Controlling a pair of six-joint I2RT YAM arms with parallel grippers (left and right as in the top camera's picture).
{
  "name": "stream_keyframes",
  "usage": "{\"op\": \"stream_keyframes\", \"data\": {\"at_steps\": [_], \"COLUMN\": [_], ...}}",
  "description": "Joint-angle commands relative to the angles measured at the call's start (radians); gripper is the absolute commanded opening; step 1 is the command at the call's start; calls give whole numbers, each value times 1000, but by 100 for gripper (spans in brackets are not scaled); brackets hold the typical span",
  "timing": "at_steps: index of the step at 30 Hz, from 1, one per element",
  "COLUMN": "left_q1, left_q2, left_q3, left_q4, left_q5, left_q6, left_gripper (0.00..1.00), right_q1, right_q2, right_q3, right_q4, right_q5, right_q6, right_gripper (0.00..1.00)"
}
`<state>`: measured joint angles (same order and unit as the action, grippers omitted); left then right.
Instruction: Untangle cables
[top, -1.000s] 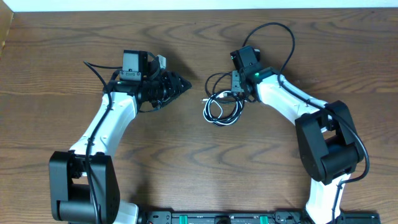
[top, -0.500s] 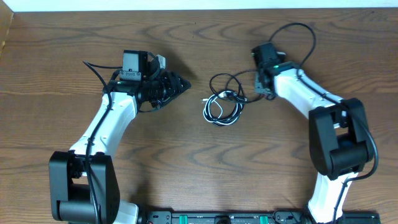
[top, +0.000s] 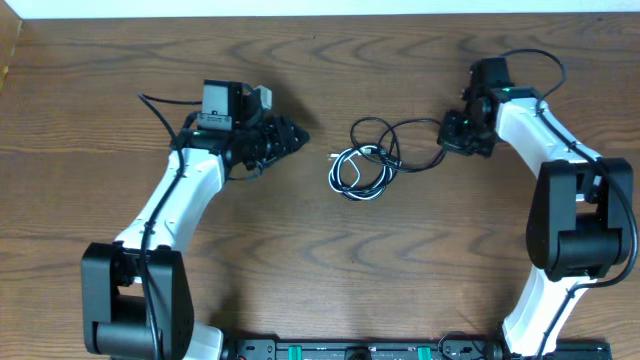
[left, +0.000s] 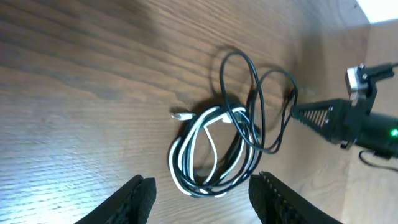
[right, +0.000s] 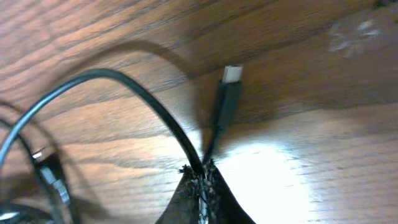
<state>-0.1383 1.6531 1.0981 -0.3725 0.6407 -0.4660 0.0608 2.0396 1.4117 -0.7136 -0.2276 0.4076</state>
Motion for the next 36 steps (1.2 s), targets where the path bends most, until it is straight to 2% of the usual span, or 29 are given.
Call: {"op": "stream_keyframes", "data": {"at_steps": [1, 5, 10, 12, 14, 15, 17, 18, 21, 23, 25, 32, 36], "left_q1": [-30, -32, -45, -58, -71, -81, -100, -111, -144, -160, -171, -177, -177], "left_q2": [-8, -30, -88, -105, -114, -116, -116, -116, -116, -116, -116, -116, -116], "left_q3": [13, 19, 49, 53, 53, 53, 53, 52, 52, 52, 52, 51, 51], "left_q4": [-13, -25, -31, -30, -32, -38, -56, -68, -83, -82, -85, -133, -146], "left_q5": [-23, 41, 32, -28, -78, -104, -166, -210, -312, -329, -329, -329, -328], "left_q6": [28, 28, 56, 59, 79, 97, 115, 117, 118, 118, 118, 118, 117], "left_gripper": [56, 55, 55, 55, 55, 55, 55, 55, 55, 55, 55, 55, 56], "right_q1": [-19, -64, -104, -106, -103, -98, -85, -74, -17, 19, 55, 97, 56], "right_q2": [-23, -66, -87, -86, -86, -83, -76, -71, -46, -27, 7, 140, 136], "right_q3": [39, 83, 86, 84, 80, 76, 70, 69, 68, 68, 68, 73, 76], "right_q4": [26, 24, -8, -19, -40, -48, -55, -51, 8, 45, 84, 174, 172], "right_q5": [-193, -352, -556, -536, -427, -378, -324, -304, -178, -94, -27, 22, -76], "right_q6": [-127, -184, -248, -236, -236, -236, -238, -250, -270, -266, -266, -188, -201], "right_gripper": [1, 1, 1, 1, 1, 6, 27, 33, 39, 40, 46, 47, 36]}}
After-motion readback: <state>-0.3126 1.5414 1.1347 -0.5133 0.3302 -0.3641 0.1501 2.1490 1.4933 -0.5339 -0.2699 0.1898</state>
